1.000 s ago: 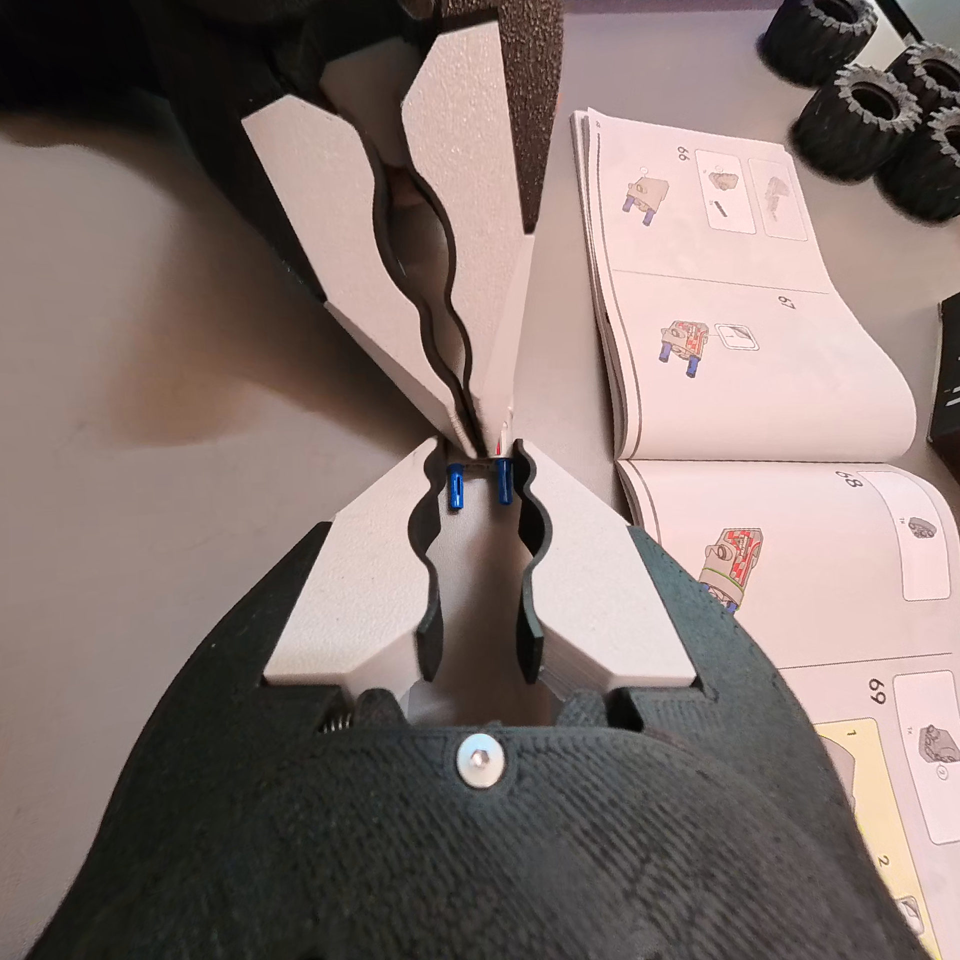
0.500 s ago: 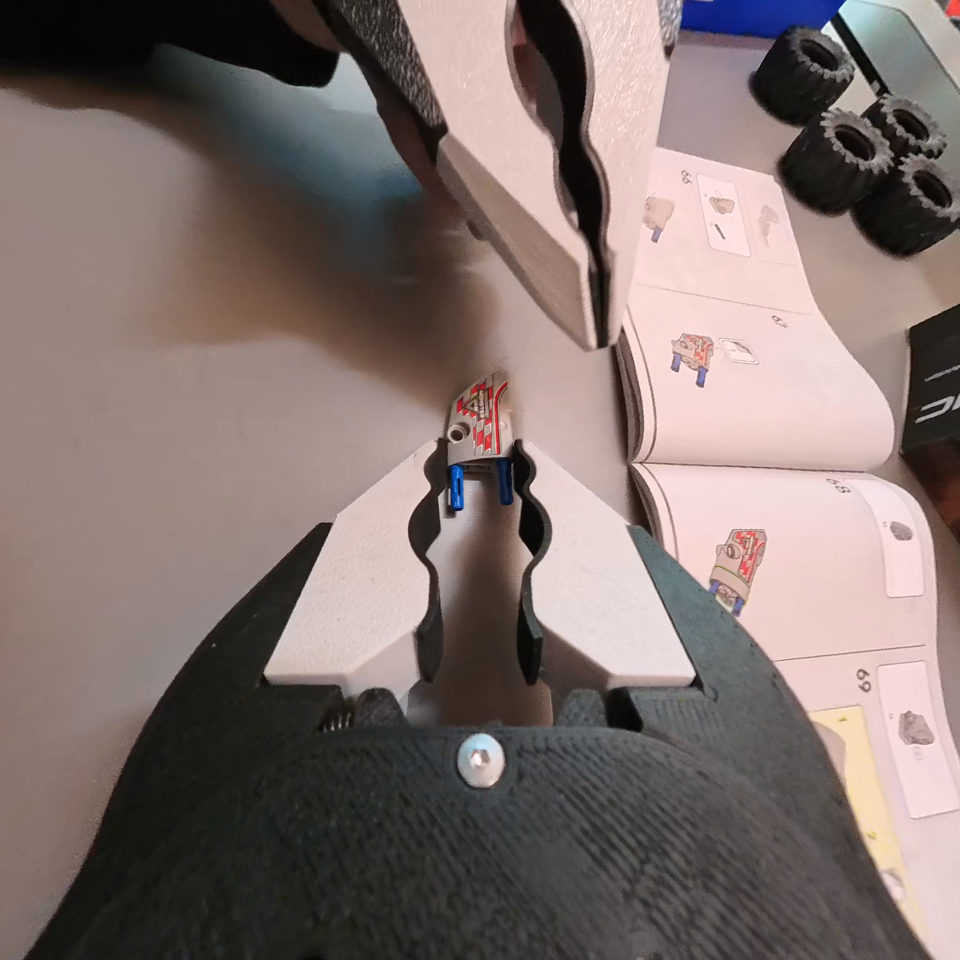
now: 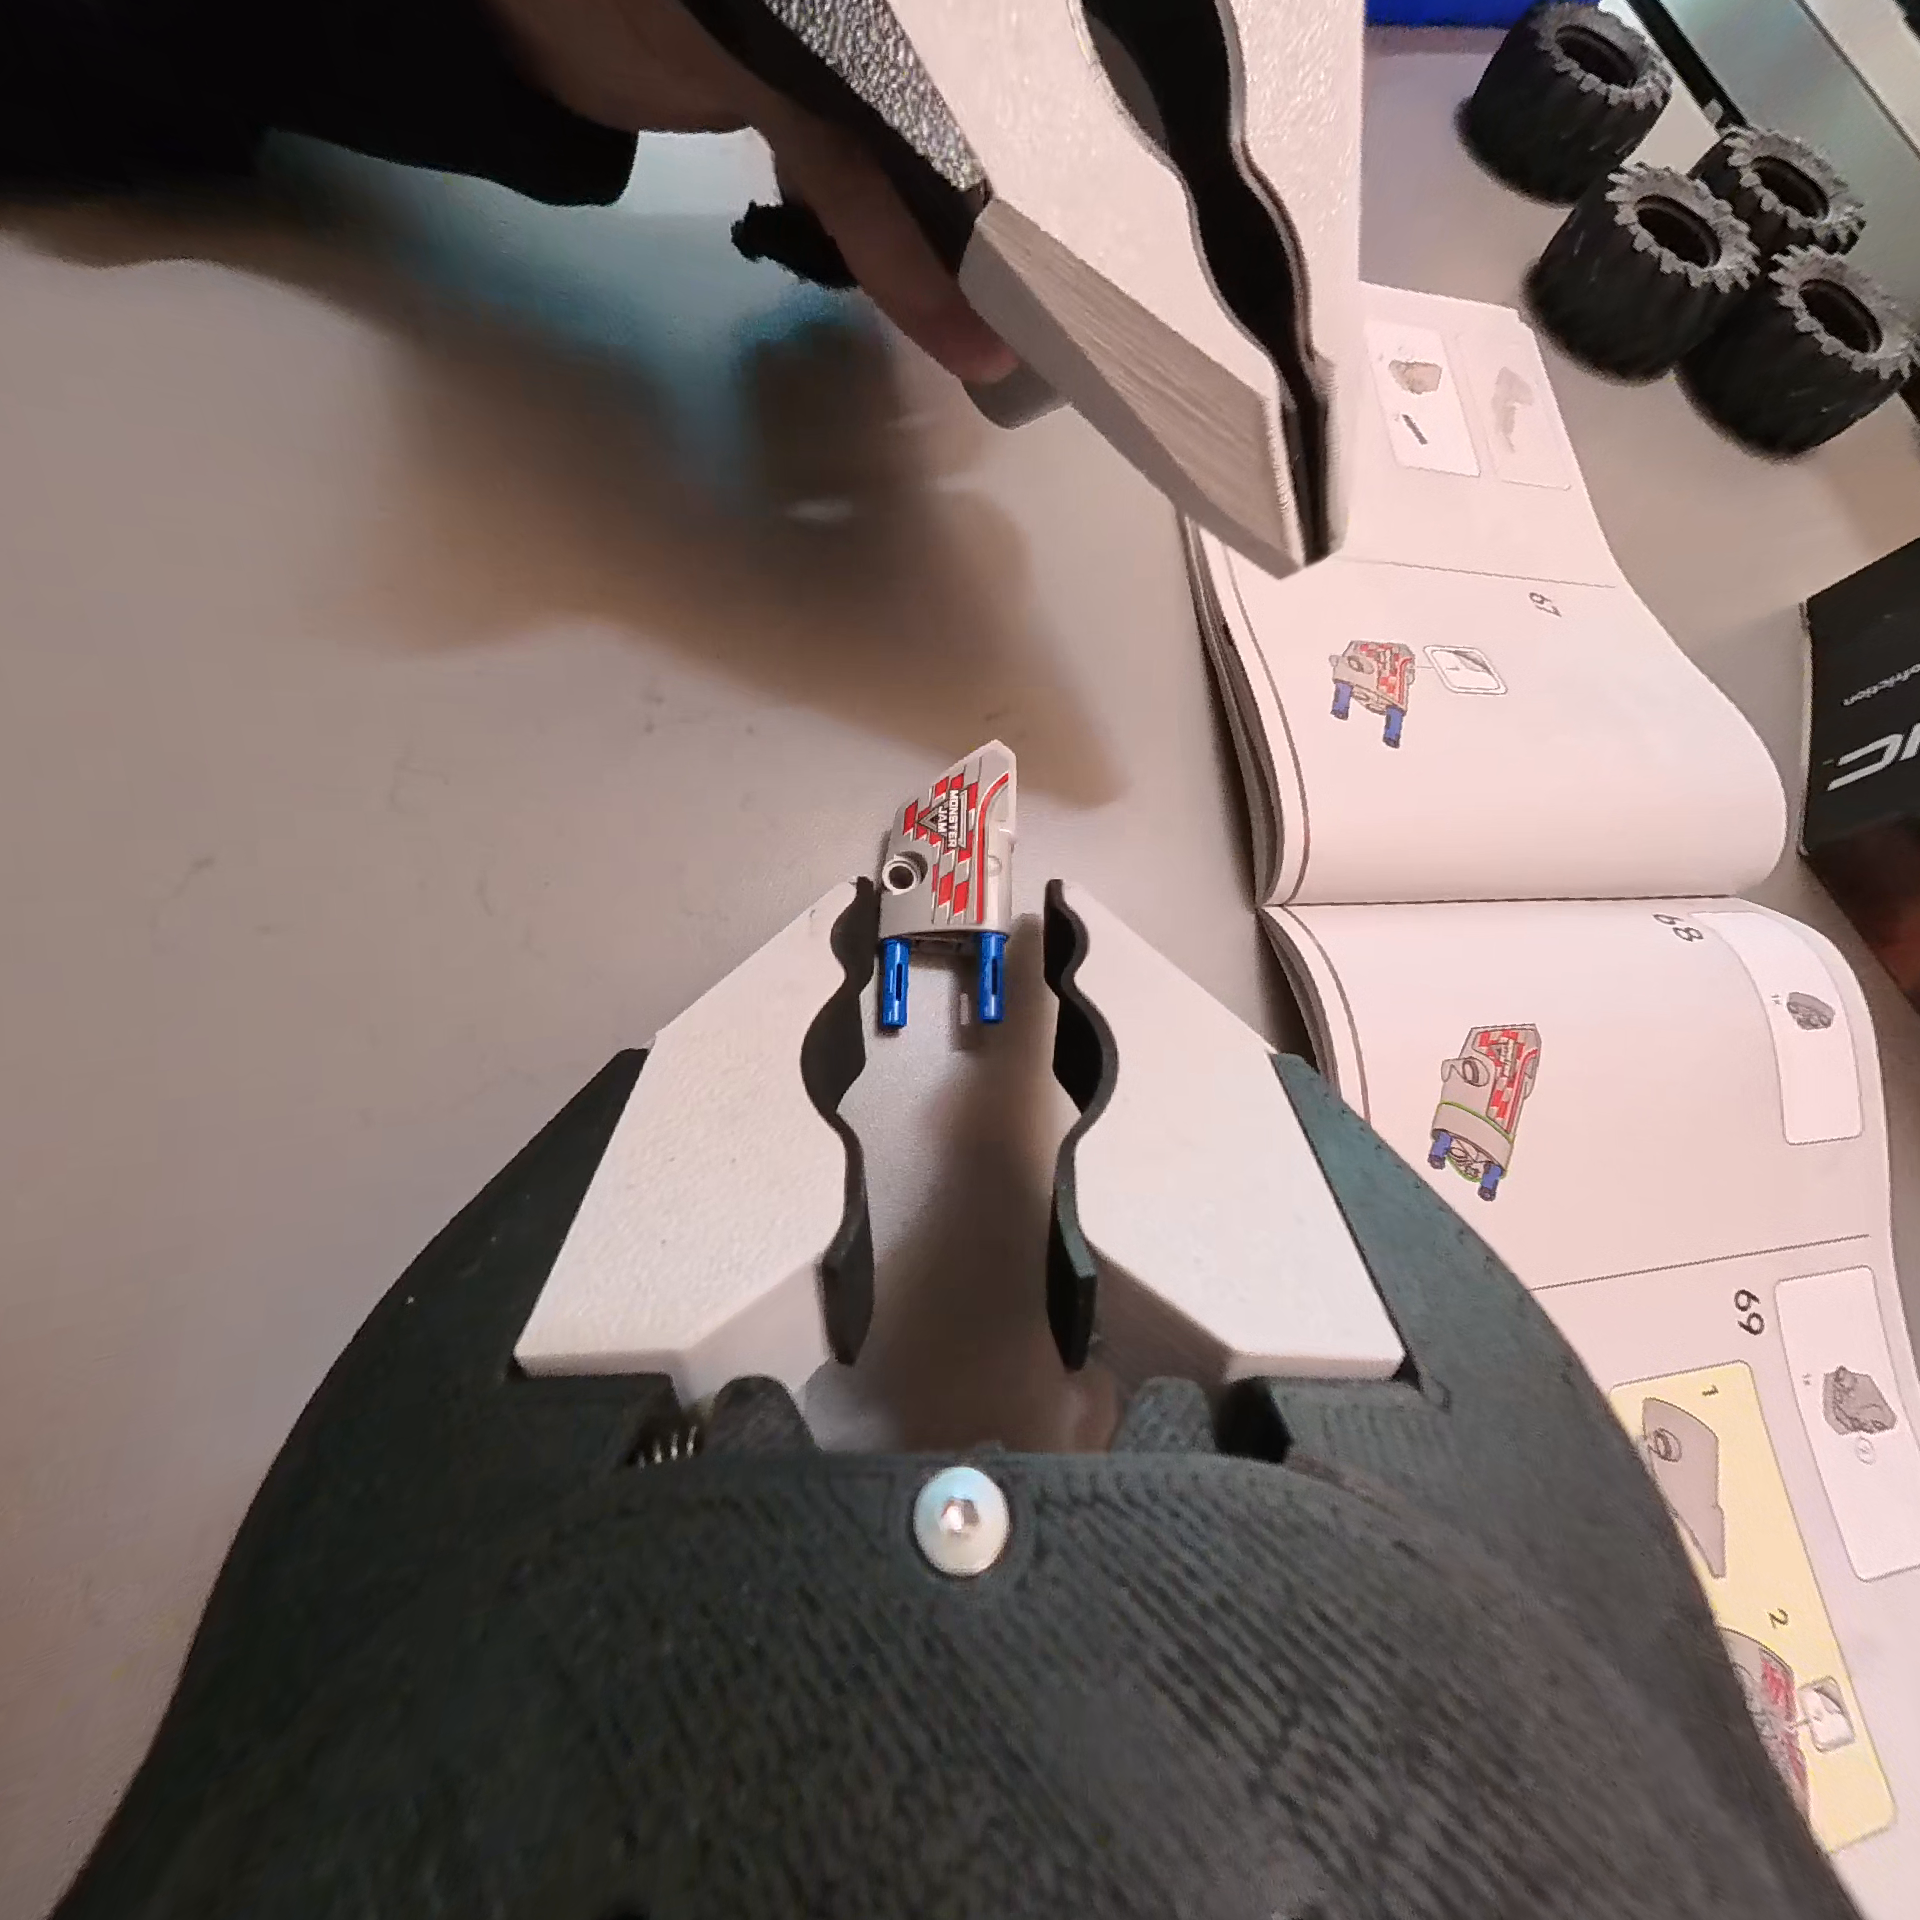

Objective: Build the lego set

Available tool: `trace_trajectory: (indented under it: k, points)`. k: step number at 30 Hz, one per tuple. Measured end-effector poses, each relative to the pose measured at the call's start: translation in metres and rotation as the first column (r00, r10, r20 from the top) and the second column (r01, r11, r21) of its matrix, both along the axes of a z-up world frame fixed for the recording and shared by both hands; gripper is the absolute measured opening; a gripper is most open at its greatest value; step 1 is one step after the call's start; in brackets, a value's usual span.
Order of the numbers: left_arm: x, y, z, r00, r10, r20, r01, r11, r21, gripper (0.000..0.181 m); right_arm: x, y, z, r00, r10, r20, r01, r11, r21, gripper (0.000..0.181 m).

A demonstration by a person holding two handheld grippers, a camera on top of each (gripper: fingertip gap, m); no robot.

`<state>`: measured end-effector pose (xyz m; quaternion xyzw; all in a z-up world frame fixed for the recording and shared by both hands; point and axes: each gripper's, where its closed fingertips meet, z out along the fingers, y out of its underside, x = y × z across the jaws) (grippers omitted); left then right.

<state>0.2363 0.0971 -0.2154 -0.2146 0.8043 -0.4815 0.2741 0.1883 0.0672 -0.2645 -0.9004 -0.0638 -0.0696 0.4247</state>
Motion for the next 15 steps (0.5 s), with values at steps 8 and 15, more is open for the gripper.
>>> trace_trajectory:
  k: [8, 15]
  points:
    - [-0.003, 0.0, 0.005, 1.0, -0.021, 0.006, 0.021, 1.0, -0.019, 0.0, -0.006, -0.001, -0.001, 0.998, 0.047, -0.032, -0.047, 0.999, -0.008, 0.023]
    - [-0.004, 0.002, 0.017, 0.996, -0.01, 0.09, 0.012, 1.0, -0.015, 0.006, -0.013, 0.014, -0.001, 0.997, 0.079, -0.014, -0.079, 0.997, -0.006, 0.023]
